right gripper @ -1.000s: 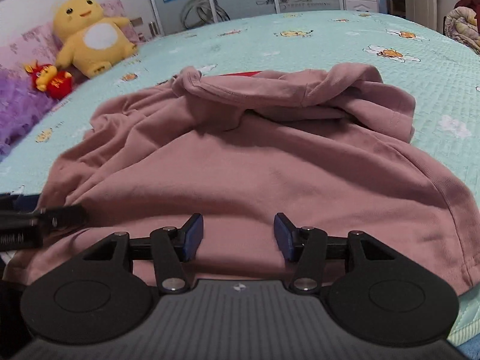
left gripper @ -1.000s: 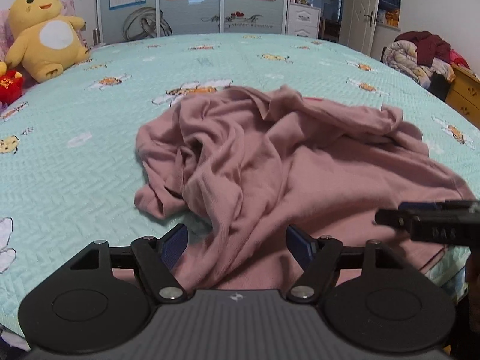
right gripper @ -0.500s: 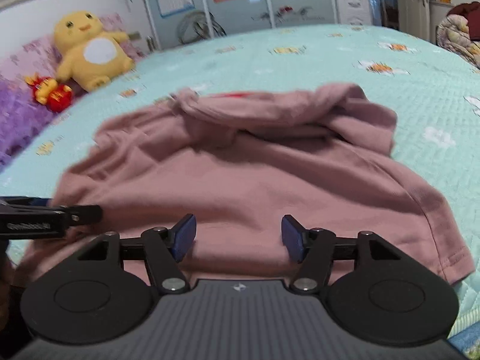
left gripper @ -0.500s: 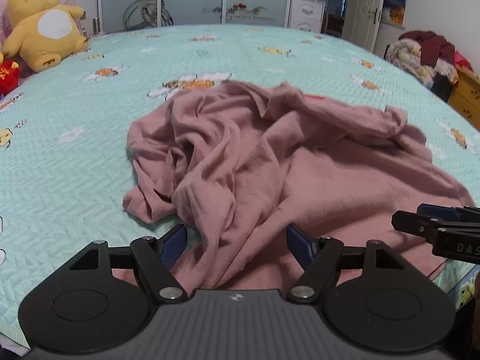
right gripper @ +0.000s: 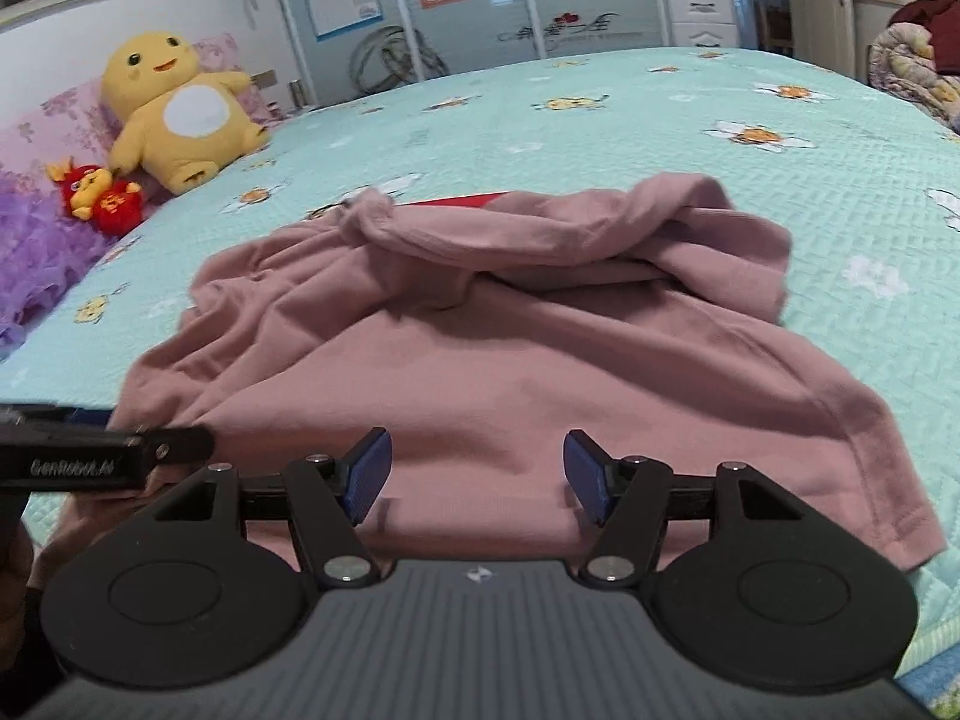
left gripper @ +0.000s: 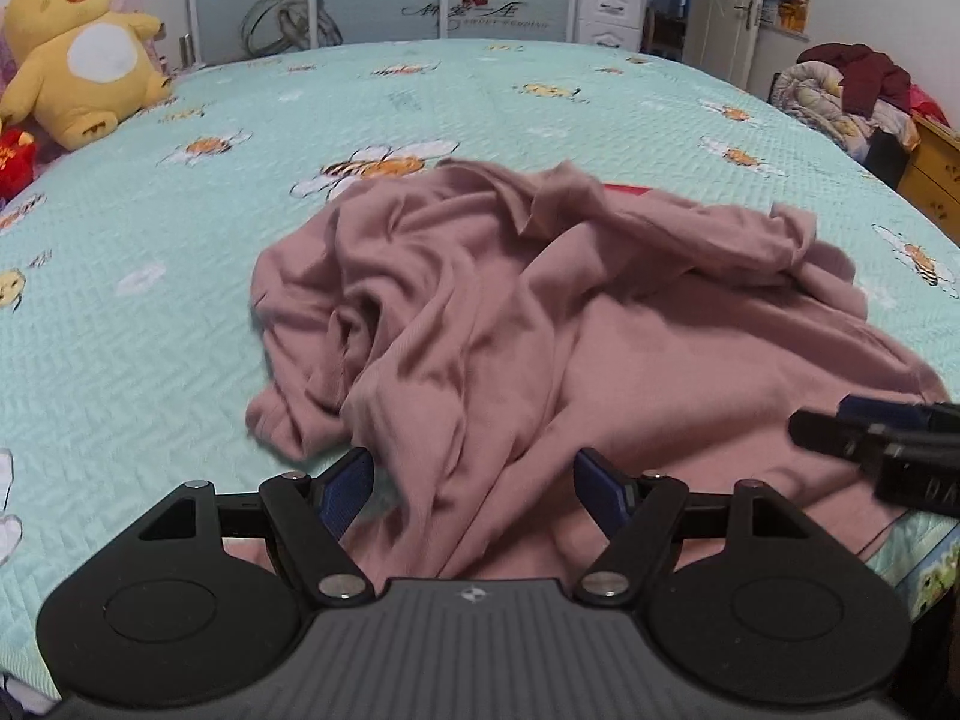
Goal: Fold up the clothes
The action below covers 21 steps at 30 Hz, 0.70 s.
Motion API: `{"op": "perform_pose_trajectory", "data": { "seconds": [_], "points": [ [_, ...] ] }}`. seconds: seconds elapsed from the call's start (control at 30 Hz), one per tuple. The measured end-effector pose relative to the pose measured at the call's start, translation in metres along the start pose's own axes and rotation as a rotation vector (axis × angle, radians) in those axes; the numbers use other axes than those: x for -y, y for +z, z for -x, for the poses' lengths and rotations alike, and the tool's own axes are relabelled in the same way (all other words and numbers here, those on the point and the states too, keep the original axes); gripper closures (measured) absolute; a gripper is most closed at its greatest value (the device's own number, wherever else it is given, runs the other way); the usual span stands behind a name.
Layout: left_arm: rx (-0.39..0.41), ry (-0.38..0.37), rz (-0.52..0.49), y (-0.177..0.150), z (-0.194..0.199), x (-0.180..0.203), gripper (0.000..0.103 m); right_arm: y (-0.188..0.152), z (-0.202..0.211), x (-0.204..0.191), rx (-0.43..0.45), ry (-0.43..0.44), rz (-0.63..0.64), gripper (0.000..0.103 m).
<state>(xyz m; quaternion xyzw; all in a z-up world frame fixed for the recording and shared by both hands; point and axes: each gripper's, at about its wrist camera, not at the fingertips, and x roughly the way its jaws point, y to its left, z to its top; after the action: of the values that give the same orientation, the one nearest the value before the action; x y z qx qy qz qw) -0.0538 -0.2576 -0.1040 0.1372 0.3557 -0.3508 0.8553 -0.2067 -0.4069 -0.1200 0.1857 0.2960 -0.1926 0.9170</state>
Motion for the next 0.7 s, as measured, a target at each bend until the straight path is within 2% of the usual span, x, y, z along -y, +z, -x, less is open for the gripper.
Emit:
{"op": "perform_pose_trajectory", "data": {
  "seconds": [0.23,0.37,0.47,0.7],
  "points": [
    [-0.087,0.012,-0.015,-0.013,-0.024,0.002,0.025,-0.007,-0.01,0.003,-0.05,-0.051,0.028,0.038],
    [-0.081,0.019,-0.007,-0.01,-0.019,-0.001,0.025,-0.002,-0.004,0.02,-0.035,-0.093,-0.038,0.038],
    [-0.057,0.014,0.0,0.0,-0.013,-0.002,0.025,0.0,-0.003,0.025,-0.031,-0.088,-0.07,0.038],
    [-0.034,0.007,-0.022,0.018,-0.012,0.005,0.025,-0.002,-0.005,0.004,-0.047,-0.048,-0.009,0.038]
  ]
}}
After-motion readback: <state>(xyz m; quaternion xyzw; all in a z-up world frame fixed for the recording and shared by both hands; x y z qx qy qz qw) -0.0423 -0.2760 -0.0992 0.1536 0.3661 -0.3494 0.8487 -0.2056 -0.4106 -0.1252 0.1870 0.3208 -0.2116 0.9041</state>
